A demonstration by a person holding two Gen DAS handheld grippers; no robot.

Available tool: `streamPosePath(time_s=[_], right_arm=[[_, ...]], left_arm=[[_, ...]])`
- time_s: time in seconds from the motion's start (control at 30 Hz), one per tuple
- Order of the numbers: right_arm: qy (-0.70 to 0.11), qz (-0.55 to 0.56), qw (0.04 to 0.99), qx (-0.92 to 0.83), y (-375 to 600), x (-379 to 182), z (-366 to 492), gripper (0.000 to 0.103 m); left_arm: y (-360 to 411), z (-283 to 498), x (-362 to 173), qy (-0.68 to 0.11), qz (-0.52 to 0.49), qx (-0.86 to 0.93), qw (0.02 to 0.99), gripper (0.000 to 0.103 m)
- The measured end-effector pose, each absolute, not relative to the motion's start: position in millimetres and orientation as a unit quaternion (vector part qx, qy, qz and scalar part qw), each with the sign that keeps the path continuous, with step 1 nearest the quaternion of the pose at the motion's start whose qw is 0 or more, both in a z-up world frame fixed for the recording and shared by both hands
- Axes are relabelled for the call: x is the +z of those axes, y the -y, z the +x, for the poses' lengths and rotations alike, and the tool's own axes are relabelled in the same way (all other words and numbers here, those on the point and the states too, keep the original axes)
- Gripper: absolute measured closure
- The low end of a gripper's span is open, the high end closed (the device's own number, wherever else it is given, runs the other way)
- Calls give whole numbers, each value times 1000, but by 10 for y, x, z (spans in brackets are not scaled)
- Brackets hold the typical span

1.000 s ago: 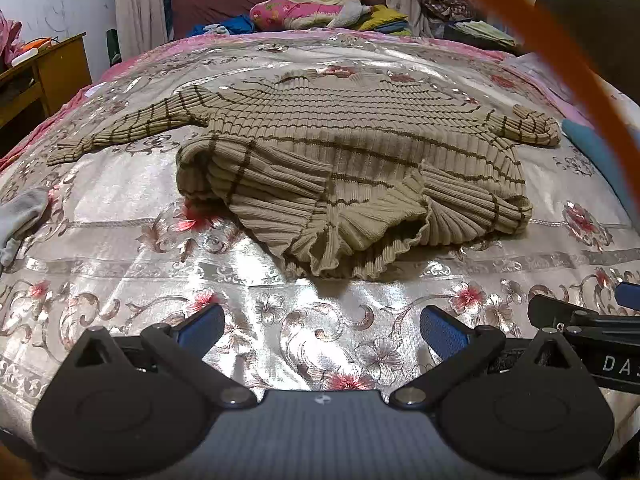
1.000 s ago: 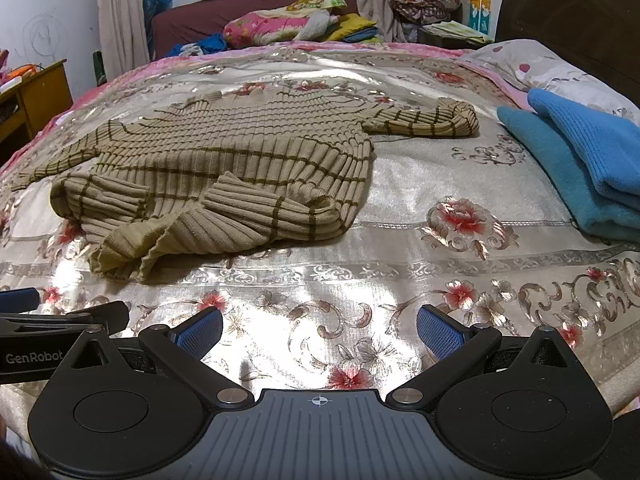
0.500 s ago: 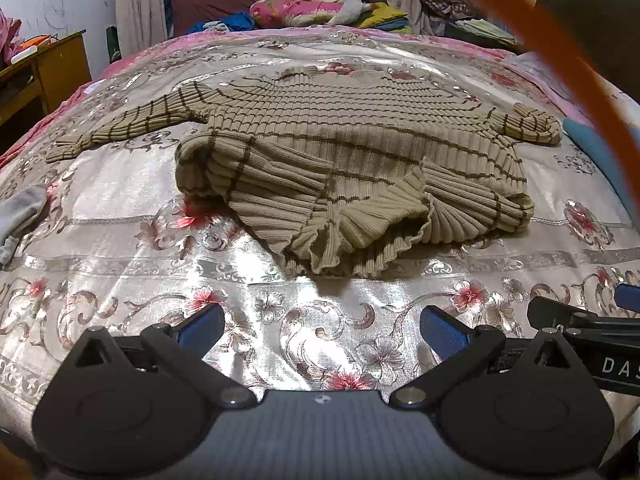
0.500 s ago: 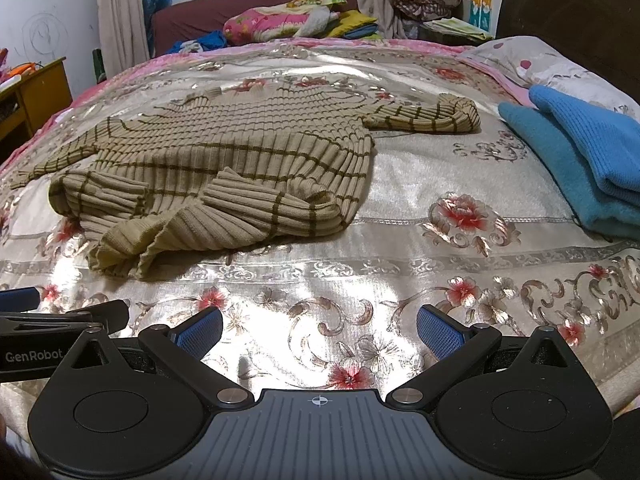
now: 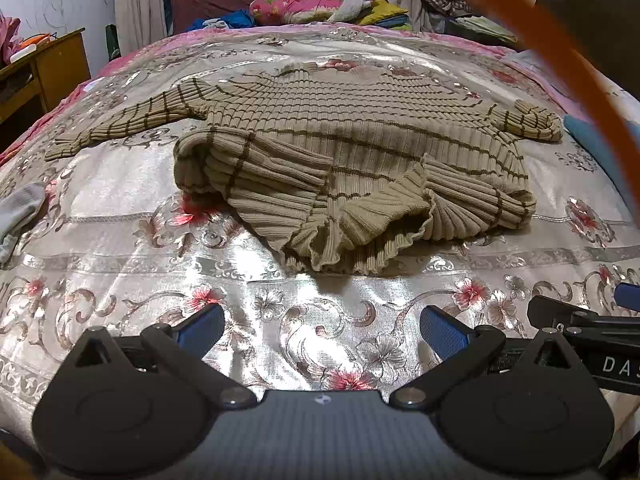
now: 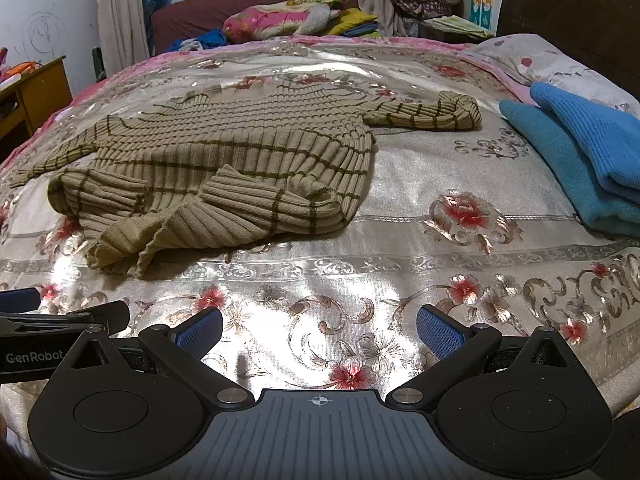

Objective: Fold small clothes

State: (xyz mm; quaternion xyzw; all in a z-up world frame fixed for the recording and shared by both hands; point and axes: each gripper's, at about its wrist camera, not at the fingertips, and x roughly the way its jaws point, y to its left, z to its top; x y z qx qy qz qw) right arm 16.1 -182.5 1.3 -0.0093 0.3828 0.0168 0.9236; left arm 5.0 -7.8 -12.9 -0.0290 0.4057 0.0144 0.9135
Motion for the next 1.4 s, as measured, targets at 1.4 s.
streamPosePath(time_s=[1.4], right_arm=[[-372,-30,924,82,1549,218,996,24]], left_arm=[[-450,510,88,-369,-17,32,929,0]])
